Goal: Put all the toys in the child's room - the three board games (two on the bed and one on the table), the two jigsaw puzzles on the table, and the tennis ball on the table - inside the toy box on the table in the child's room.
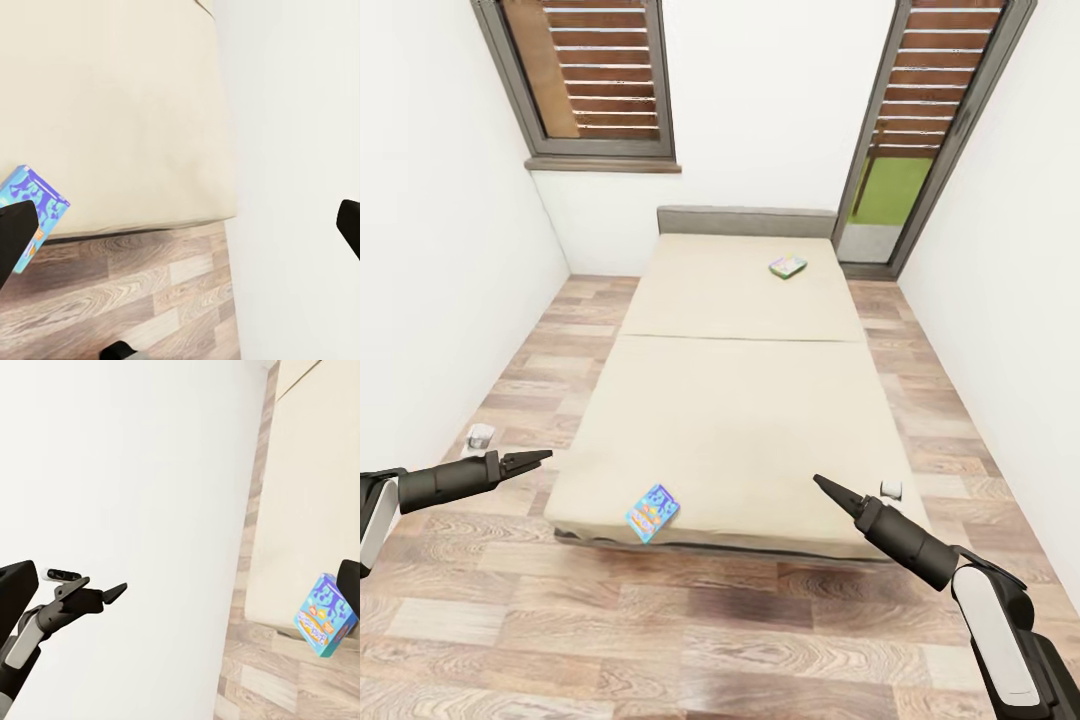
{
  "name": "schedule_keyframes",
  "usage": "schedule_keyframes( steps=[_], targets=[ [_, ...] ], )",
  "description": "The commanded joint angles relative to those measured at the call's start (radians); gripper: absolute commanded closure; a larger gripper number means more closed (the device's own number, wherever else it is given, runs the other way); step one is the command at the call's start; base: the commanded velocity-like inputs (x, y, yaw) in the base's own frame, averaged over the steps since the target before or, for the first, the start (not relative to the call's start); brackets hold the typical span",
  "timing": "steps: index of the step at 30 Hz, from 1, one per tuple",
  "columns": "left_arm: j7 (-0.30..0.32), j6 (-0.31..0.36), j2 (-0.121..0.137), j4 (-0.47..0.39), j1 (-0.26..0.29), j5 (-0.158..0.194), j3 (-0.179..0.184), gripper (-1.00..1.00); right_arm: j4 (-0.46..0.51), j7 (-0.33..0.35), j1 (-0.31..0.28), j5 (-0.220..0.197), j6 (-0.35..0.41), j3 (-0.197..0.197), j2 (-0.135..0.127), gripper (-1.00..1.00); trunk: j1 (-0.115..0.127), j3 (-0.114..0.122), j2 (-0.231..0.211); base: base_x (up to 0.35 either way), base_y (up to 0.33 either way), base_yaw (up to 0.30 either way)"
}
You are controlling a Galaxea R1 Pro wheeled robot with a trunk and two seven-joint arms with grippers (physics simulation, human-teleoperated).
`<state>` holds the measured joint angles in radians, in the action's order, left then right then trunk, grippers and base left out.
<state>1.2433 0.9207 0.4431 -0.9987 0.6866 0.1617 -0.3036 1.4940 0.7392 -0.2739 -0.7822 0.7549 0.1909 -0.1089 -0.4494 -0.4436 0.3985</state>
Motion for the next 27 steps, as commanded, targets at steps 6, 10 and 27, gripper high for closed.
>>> schedule_keyframes(
  steps=[6, 10, 27],
  targets=[
    [0.002, 0.007, 0.001, 0.000, 0.001, 0.001, 0.000, -1.00, -0.006, 0.000, -0.001, -0.003, 0.004, 0.001, 0.000, -1.00, -0.001, 0.008, 0.002, 0.000, 0.000, 0.000],
    [0.001, 0.007, 0.001, 0.000, 0.001, 0.002, 0.000, -1.00, -0.009, 0.001, -0.001, -0.003, -0.013, 0.002, -0.001, -1.00, -0.001, 0.015, 0.002, 0.000, 0.000, 0.000],
    [0.001, 0.007, 0.000, 0.000, 0.001, 0.002, 0.000, -1.00, -0.013, 0.003, -0.001, -0.004, -0.050, 0.002, -0.003, -1.00, -0.001, 0.043, 0.002, 0.000, 0.000, 0.000]
  ],
)
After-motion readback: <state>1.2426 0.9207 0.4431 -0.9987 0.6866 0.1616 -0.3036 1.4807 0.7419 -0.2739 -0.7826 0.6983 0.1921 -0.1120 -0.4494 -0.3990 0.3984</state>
